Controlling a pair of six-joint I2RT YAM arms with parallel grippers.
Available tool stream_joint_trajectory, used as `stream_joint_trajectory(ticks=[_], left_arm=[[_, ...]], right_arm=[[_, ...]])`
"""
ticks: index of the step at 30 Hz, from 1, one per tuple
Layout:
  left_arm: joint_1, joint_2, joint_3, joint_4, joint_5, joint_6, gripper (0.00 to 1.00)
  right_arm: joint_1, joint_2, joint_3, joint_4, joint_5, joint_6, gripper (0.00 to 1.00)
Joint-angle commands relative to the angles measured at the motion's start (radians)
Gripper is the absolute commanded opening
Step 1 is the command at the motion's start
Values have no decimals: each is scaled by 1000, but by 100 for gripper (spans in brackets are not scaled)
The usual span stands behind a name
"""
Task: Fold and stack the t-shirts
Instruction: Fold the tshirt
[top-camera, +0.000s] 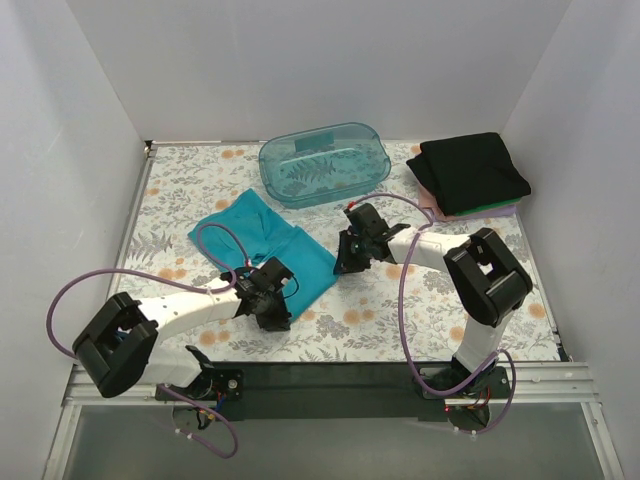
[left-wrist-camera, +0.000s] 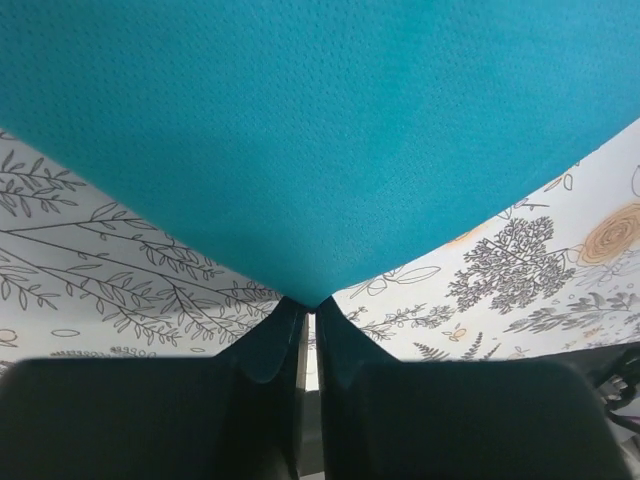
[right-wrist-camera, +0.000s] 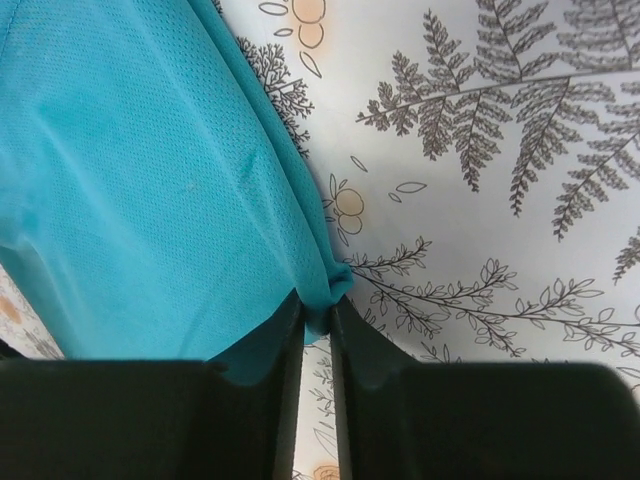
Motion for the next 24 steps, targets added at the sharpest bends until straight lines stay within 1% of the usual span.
stream_joint_trajectory(ticks=[1,3,4,6,7,9,10,11,12,13,15,16,18,19,20,22,24], left_arm=[[-1,27,-30,25,-21,6,0],[-4,11,-30,30,-10,19,0],[-12,0,-30,32,-7,19,0],[-56,-31,-27,32,-5,0,0],[-99,-61,-24,32,-4,-9,0],[-147,-83,-15,35,-5,-44,0],[-196,-97,-12,41,-5,-56,0],[-224,-98,-2,48,27,-73,0],[-250,-95,1,56,29,-101,0],[-305,-85,8,73,30,-118,0],[-363,-63,42,93,26,-144,0],[-426,-49,59,122,27,-165,0],[-487,13,97,150,19,-167,0],[-544,44,160,151,12,-158,0],[-566,96,189,150,9,-147,0],[-610,145,276,151,13,-129,0],[-635,196,332,151,16,-110,0]], right_arm=[[2,6,-29,4,-1,1,20],[2,-6,-35,2,7,-5,13],[1,-14,-41,-1,11,-8,6],[-5,-58,-61,-10,22,-17,1],[-13,-98,-70,-25,39,-23,1],[-24,-141,-89,-57,74,-39,1],[-31,-189,-104,-76,86,-45,1],[-35,-213,-115,-125,100,-54,1],[-36,-241,-125,-146,138,-60,1],[-41,-297,-151,-174,154,-74,1],[-48,-353,-175,-248,207,-88,1],[-61,-409,-187,-272,220,-104,1],[-64,-468,-222,-338,246,-118,1],[-68,-523,-230,-360,272,-121,1],[-71,-552,-244,-386,286,-128,1],[-85,-629,-247,-448,329,-135,1],[-93,-675,-242,-481,356,-146,1]])
